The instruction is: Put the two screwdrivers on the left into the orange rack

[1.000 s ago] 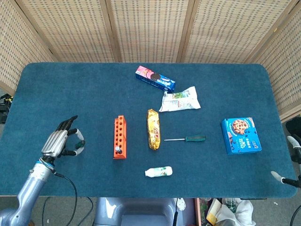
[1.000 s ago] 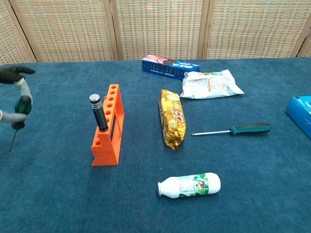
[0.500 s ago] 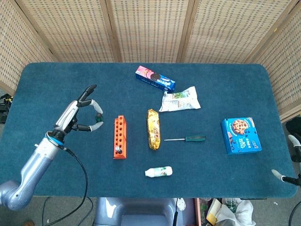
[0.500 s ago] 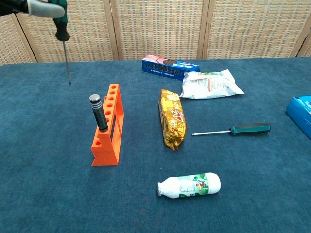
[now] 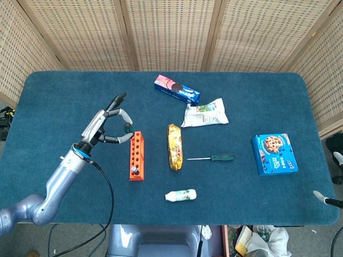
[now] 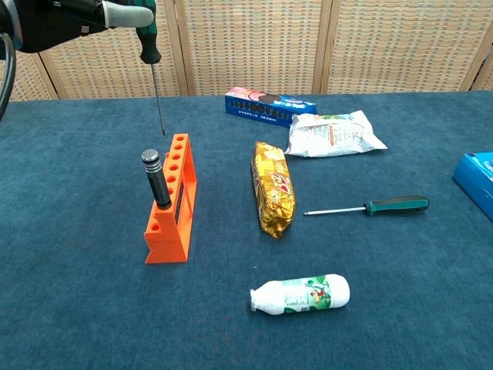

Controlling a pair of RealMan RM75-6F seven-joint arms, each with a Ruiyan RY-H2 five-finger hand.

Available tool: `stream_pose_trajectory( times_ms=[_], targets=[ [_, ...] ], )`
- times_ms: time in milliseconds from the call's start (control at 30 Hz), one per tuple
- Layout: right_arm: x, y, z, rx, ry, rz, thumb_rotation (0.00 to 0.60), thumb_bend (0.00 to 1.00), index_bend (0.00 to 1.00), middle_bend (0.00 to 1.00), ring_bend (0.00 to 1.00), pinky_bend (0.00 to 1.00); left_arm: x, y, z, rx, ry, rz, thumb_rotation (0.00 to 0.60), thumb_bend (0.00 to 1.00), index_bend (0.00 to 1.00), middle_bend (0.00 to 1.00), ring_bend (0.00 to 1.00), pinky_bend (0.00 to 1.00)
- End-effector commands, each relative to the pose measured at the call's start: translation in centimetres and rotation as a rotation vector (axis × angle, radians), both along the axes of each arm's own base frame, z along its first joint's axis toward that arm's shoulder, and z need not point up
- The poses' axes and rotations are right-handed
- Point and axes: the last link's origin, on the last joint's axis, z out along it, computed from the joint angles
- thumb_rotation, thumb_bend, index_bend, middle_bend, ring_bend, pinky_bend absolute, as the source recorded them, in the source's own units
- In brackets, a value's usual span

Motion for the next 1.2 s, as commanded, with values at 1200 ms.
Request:
stream_pose_trajectory(
  times_ms=[1200],
  targets=[
    [-0.2,-0.2,0.1,-0.008,0.009,-0.012,0.600,0.00,0.00,0.00,0.00,0.00,-0.8,1.1,-2.7,-0.062,-0.027,0.026,0.600,0.49,0.65,0.00,0.00,0.00]
  ],
)
